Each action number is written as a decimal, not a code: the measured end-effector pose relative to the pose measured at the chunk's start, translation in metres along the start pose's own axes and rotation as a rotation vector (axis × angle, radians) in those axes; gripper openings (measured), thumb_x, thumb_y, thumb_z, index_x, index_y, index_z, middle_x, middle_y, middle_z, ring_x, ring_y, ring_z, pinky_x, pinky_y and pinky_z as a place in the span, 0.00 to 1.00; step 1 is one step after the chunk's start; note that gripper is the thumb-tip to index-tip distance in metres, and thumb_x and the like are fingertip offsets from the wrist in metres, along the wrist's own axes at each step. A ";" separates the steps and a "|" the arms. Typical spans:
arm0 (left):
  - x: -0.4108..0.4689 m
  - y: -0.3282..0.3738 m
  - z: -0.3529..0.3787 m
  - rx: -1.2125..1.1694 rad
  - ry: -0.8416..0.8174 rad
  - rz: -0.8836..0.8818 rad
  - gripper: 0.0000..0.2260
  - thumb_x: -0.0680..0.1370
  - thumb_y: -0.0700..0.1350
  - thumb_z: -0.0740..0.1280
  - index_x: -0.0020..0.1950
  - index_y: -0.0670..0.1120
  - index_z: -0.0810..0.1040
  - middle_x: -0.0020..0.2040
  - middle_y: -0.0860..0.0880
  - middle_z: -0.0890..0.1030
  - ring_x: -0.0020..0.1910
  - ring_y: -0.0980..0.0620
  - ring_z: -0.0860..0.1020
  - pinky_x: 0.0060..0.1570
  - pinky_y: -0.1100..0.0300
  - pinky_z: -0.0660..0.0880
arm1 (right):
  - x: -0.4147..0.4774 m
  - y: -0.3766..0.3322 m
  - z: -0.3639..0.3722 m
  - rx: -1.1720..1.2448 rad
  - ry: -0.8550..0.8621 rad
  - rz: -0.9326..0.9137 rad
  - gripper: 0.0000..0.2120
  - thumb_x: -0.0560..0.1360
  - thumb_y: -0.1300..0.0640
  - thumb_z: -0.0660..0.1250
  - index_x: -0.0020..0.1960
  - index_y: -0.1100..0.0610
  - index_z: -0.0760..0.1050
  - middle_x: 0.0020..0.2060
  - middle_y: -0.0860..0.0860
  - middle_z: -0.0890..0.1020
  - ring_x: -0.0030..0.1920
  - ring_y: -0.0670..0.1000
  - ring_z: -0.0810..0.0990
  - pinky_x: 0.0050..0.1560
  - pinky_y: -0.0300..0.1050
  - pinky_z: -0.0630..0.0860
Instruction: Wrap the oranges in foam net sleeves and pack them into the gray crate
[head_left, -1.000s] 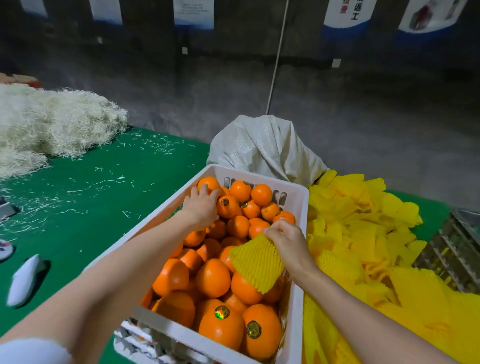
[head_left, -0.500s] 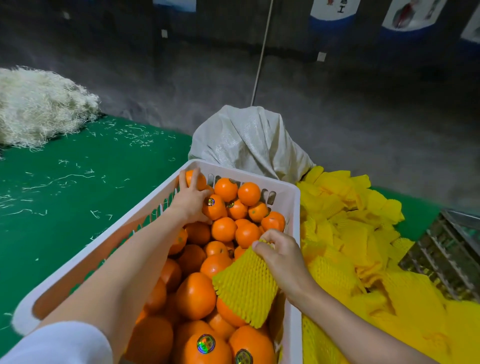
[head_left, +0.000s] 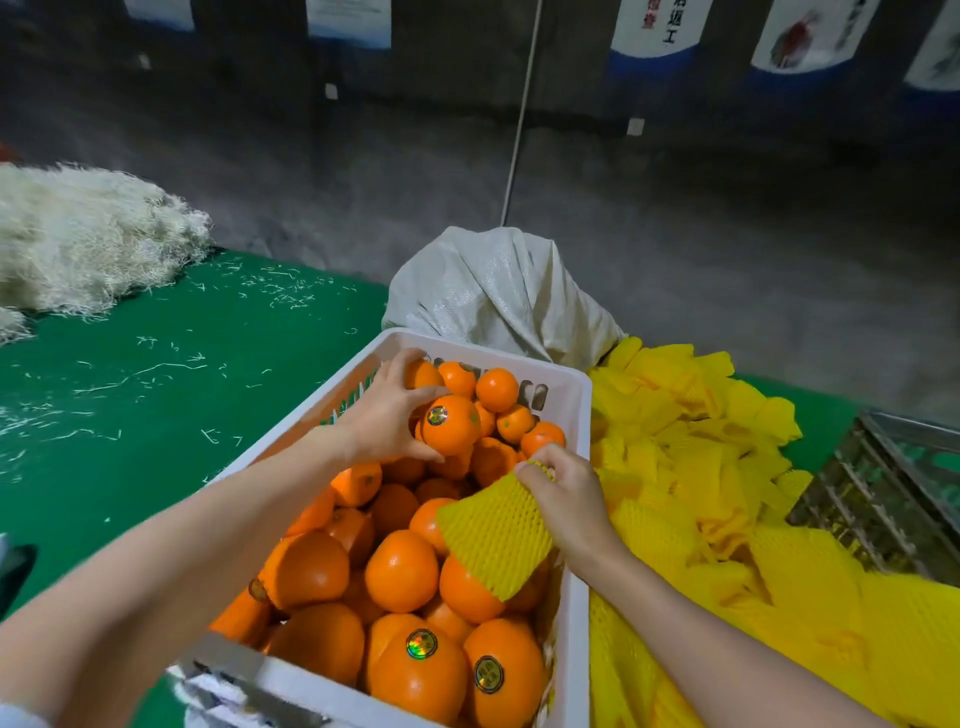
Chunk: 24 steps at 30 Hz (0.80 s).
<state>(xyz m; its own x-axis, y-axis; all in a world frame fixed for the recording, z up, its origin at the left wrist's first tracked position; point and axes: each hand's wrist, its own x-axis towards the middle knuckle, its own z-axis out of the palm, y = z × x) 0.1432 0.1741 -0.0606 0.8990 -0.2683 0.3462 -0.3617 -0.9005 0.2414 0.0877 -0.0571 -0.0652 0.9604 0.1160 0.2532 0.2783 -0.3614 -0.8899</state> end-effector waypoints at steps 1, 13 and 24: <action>-0.008 0.006 -0.007 -0.032 -0.026 0.028 0.35 0.62 0.60 0.78 0.67 0.52 0.75 0.73 0.38 0.58 0.72 0.38 0.59 0.70 0.45 0.61 | 0.001 0.000 -0.001 0.065 0.024 0.030 0.12 0.74 0.62 0.66 0.32 0.58 0.68 0.29 0.52 0.67 0.33 0.49 0.67 0.35 0.46 0.62; -0.100 0.101 -0.027 -0.056 -0.412 0.126 0.39 0.62 0.68 0.72 0.70 0.57 0.70 0.76 0.52 0.46 0.75 0.47 0.45 0.74 0.45 0.52 | 0.003 -0.015 -0.008 0.464 0.055 0.247 0.11 0.73 0.63 0.65 0.32 0.57 0.73 0.31 0.55 0.74 0.36 0.53 0.72 0.39 0.46 0.67; -0.128 0.148 -0.046 -0.515 -0.285 -0.220 0.30 0.66 0.53 0.78 0.63 0.56 0.68 0.68 0.58 0.66 0.69 0.54 0.66 0.58 0.69 0.70 | -0.038 -0.027 -0.072 0.719 -0.042 0.228 0.10 0.76 0.65 0.59 0.39 0.60 0.76 0.27 0.50 0.80 0.26 0.45 0.78 0.25 0.32 0.72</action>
<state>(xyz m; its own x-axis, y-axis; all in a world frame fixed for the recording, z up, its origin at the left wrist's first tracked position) -0.0369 0.0911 -0.0276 0.9707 -0.2404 0.0003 -0.1695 -0.6835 0.7100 0.0444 -0.1190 -0.0238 0.9880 0.1511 0.0310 -0.0176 0.3099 -0.9506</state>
